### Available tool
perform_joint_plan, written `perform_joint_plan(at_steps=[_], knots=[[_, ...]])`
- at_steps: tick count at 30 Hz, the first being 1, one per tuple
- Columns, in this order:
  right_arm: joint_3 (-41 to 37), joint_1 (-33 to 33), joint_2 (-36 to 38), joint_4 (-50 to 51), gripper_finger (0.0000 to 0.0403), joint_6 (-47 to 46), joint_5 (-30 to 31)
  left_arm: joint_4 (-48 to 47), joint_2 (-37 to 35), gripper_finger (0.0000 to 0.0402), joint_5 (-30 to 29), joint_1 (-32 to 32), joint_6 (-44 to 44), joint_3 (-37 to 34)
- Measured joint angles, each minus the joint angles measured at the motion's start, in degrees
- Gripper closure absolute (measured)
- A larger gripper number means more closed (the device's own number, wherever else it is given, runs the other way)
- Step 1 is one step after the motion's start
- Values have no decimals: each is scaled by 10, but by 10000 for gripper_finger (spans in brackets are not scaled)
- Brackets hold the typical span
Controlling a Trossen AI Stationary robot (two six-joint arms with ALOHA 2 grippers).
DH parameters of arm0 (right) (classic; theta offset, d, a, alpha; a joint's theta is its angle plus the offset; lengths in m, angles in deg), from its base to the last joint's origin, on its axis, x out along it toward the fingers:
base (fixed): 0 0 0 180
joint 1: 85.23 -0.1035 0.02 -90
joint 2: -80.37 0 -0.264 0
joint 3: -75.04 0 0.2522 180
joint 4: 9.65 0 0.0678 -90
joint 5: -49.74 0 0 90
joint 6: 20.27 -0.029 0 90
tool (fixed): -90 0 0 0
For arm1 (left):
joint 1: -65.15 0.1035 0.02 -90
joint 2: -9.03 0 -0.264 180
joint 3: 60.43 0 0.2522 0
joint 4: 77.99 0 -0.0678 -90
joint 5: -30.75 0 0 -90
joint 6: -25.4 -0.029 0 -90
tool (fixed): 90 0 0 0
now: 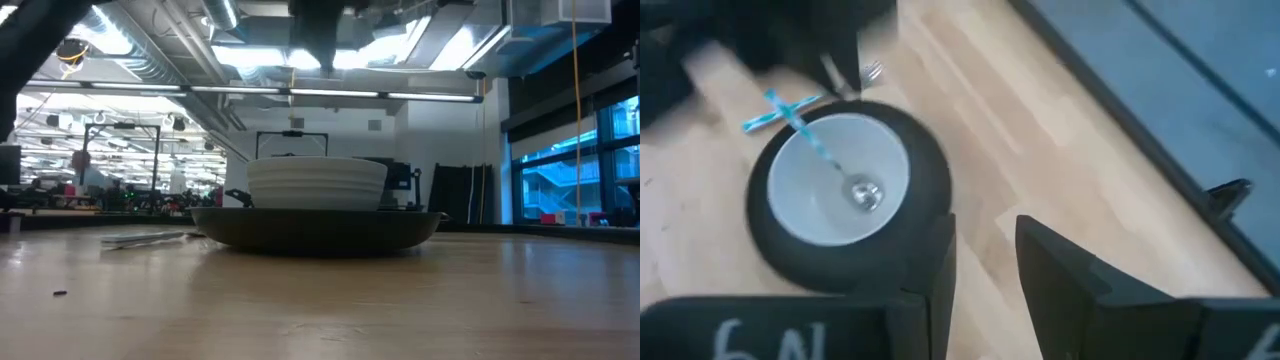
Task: Set table place
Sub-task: Return to Home Position
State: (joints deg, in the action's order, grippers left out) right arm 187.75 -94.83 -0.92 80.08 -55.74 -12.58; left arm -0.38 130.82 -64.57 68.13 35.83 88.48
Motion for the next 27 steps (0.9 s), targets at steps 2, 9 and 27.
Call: perform_joint_plan(at_steps=[2,9,27], knots=[[0,0,0,1,295,1,-13,42,-61,365,2,0,13,-36],[0,0,0,-2,295,8,-23,57,-244,366,-98,-1,84,-46],[0,-16,178,-114,295,78,-46,70,-422,369,-208,-80,91,-47]])
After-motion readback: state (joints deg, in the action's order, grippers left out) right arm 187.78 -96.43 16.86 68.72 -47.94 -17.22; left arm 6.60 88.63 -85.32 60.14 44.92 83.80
